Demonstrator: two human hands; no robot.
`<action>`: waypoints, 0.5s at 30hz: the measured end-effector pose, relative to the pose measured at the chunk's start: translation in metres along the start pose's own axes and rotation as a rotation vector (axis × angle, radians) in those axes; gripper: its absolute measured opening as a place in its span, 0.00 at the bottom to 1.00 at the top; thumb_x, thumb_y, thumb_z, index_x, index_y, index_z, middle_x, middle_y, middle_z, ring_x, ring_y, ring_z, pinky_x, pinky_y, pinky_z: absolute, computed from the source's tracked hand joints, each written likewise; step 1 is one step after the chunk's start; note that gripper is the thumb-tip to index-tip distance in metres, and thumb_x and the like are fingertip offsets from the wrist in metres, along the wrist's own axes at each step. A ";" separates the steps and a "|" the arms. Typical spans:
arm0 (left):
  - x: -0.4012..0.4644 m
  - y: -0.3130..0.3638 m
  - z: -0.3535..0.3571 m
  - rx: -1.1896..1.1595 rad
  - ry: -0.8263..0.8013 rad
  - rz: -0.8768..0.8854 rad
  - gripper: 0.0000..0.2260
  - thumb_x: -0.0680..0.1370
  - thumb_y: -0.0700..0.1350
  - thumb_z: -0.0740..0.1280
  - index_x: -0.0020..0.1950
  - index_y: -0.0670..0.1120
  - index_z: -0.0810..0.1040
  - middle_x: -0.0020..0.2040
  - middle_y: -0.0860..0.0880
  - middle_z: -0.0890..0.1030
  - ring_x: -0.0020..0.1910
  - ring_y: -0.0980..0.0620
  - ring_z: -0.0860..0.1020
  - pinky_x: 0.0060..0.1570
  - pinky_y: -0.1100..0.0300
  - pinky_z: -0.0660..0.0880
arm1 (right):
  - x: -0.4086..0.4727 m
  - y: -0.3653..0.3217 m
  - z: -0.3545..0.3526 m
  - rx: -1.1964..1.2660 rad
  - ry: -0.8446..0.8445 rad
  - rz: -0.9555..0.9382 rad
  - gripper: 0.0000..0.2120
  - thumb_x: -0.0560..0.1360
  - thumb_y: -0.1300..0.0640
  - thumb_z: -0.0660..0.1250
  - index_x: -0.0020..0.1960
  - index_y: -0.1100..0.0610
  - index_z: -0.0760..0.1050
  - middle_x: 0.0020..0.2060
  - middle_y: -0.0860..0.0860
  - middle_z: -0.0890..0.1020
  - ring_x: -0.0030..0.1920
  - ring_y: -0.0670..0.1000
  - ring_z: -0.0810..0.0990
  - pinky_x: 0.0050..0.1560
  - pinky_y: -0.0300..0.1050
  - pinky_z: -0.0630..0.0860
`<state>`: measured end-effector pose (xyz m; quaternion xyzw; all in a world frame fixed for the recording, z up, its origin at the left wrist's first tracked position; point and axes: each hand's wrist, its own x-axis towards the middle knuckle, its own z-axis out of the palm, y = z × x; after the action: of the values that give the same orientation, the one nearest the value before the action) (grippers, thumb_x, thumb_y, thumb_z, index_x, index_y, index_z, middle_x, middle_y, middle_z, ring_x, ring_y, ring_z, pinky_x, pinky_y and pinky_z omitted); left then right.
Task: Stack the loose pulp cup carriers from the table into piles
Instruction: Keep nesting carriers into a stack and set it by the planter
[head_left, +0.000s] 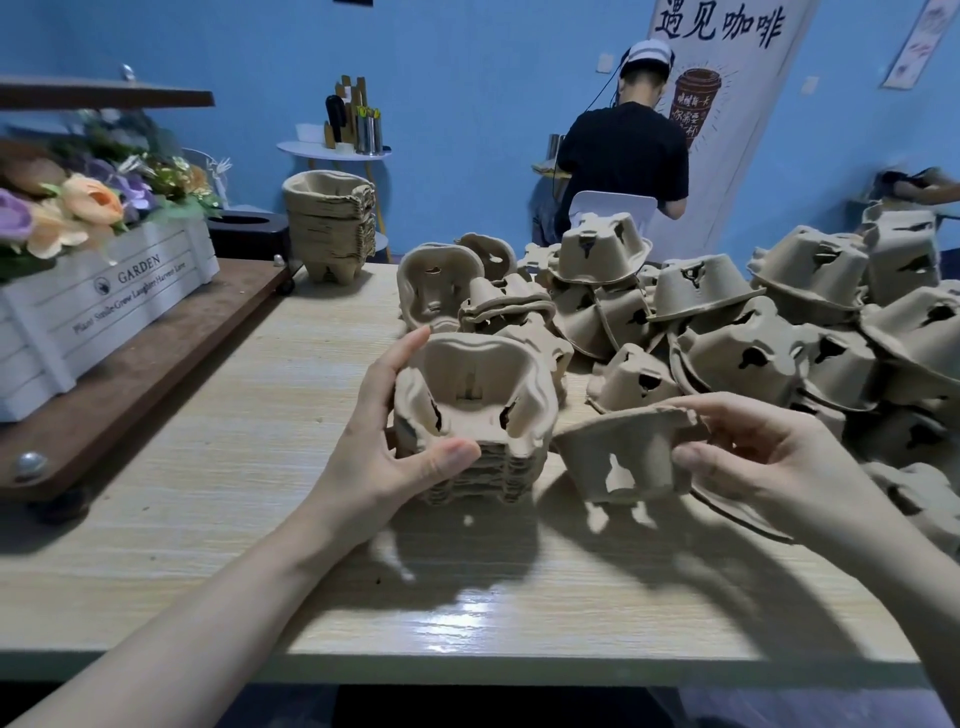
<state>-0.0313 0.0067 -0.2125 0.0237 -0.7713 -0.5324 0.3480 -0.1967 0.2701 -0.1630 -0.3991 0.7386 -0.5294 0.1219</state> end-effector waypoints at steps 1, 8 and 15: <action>0.000 0.000 0.000 -0.002 -0.001 0.000 0.44 0.62 0.73 0.72 0.74 0.61 0.62 0.72 0.60 0.67 0.69 0.66 0.68 0.60 0.76 0.67 | -0.002 -0.002 0.001 0.030 0.004 -0.011 0.28 0.56 0.32 0.77 0.50 0.47 0.84 0.34 0.63 0.79 0.35 0.55 0.71 0.39 0.50 0.67; 0.000 0.001 0.001 -0.012 0.001 0.003 0.43 0.62 0.72 0.72 0.73 0.62 0.62 0.72 0.60 0.67 0.69 0.66 0.68 0.60 0.76 0.67 | 0.005 -0.021 0.016 -0.004 0.434 -0.396 0.10 0.72 0.68 0.71 0.44 0.54 0.83 0.35 0.52 0.83 0.33 0.55 0.78 0.36 0.38 0.74; 0.000 -0.001 0.003 -0.039 -0.007 -0.025 0.46 0.63 0.59 0.76 0.77 0.56 0.59 0.73 0.61 0.66 0.69 0.68 0.68 0.61 0.75 0.67 | 0.027 -0.052 0.062 -0.387 0.517 -0.815 0.05 0.75 0.59 0.73 0.51 0.57 0.84 0.37 0.49 0.84 0.34 0.53 0.72 0.41 0.42 0.69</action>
<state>-0.0328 0.0088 -0.2137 0.0249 -0.7617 -0.5516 0.3390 -0.1529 0.2021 -0.1359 -0.5257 0.6137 -0.4691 -0.3564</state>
